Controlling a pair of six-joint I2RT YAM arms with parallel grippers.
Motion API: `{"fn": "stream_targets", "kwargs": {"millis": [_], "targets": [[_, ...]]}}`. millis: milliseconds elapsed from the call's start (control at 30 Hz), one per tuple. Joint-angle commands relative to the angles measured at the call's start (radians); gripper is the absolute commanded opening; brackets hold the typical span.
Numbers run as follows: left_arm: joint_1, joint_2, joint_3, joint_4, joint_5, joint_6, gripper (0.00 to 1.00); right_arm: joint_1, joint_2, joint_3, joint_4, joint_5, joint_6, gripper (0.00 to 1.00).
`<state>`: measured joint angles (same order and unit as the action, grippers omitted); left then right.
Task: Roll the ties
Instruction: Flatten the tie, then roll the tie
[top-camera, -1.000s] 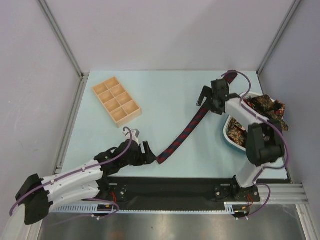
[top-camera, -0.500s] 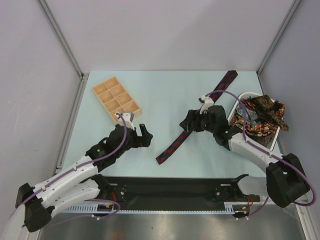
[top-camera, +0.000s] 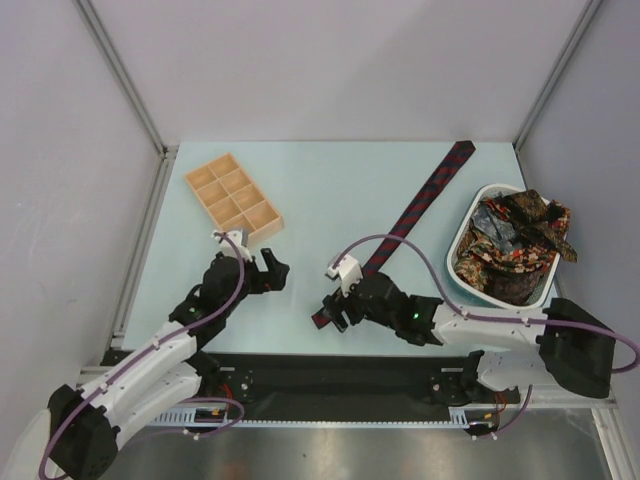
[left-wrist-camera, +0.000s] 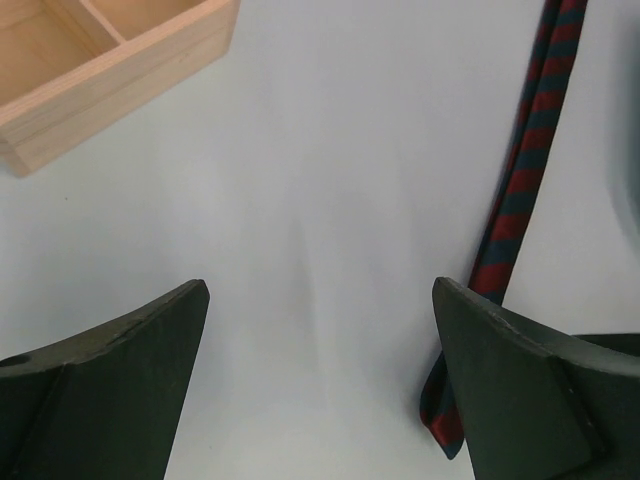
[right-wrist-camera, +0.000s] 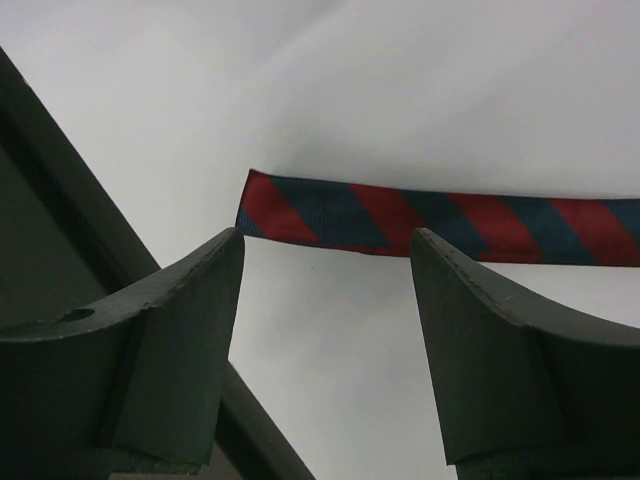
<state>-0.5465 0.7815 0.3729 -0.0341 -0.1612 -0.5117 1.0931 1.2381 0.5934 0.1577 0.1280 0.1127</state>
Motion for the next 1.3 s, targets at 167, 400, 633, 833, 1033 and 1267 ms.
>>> {"fn": "stream_targets", "kwargs": {"millis": [167, 400, 633, 833, 1033, 1267], "targets": [[0.011, -0.175, -0.051, 0.054, -0.133, 0.022, 1.0, 0.163, 0.161, 0.106, 0.003, 0.263, -0.005, 0.68], [0.013, -0.168, -0.045, 0.04, -0.156, 0.016, 1.0, 0.267, 0.277, 0.167, -0.007, 0.367, -0.038, 0.74], [0.013, -0.142, -0.046, 0.051, -0.15, 0.019, 1.0, 0.321, 0.423, 0.253, -0.069, 0.533, -0.021, 0.7], [0.011, -0.14, -0.046, 0.049, -0.149, 0.027, 1.0, 0.343, 0.517, 0.328, -0.115, 0.643, -0.013, 0.68], [0.013, -0.151, -0.048, 0.046, -0.153, 0.03, 1.0, 0.349, 0.603, 0.396, -0.21, 0.746, 0.018, 0.64], [0.013, -0.14, -0.046, 0.053, -0.133, 0.029, 1.0, 0.346, 0.653, 0.425, -0.291, 0.82, 0.061, 0.53]]}}
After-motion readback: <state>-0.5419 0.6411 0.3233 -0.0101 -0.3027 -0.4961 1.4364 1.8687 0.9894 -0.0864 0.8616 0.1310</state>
